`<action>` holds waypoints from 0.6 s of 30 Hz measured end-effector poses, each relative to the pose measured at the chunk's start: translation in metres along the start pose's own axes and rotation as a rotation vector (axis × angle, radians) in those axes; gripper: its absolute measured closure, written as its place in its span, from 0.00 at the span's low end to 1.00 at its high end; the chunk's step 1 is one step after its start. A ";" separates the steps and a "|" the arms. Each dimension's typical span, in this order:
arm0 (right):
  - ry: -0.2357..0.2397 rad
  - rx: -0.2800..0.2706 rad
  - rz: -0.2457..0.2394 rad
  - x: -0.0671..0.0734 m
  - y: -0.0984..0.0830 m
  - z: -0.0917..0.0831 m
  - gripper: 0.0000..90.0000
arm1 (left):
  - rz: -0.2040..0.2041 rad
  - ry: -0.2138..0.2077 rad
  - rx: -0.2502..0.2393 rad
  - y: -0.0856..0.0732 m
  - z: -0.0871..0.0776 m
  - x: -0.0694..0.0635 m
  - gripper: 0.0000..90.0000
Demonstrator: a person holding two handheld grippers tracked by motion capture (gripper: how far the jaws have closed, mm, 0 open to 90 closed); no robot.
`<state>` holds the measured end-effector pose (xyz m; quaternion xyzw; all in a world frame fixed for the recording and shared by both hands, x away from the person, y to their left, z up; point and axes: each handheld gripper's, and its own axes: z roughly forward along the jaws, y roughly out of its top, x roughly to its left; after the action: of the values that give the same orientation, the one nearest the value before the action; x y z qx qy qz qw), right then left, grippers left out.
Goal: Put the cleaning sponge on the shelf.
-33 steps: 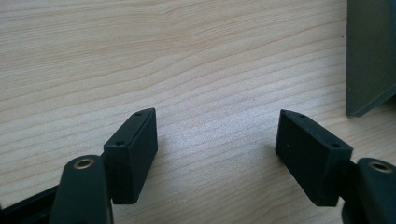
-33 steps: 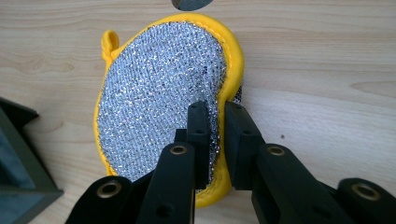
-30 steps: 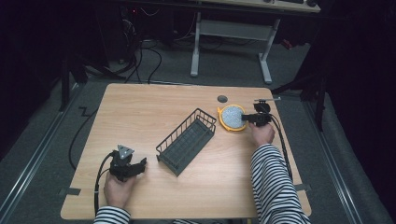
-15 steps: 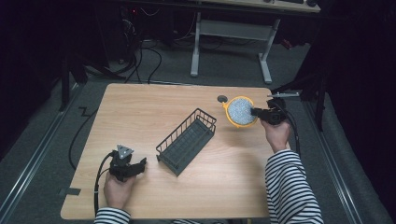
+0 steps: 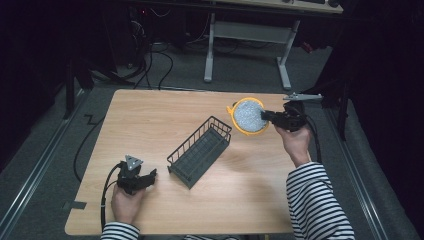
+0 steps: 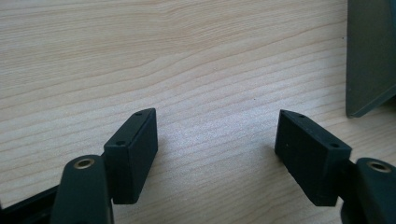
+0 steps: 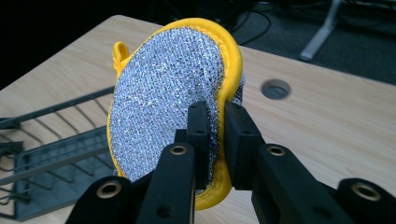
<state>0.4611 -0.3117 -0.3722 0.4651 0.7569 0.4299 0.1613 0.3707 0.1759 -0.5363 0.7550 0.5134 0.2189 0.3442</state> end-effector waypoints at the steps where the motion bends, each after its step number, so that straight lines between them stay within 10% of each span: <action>1: 0.012 -0.003 -0.015 0.006 0.002 0.001 0.91 | 0.000 -0.001 0.000 0.000 0.000 0.000 0.34; 18: 0.196 0.007 -0.104 0.067 0.018 0.057 0.91 | 0.001 0.006 0.000 0.000 0.000 0.000 0.35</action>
<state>0.4730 -0.2232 -0.3803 0.3814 0.7938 0.4615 0.1070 0.3707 0.1758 -0.5363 0.7545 0.5141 0.2214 0.3427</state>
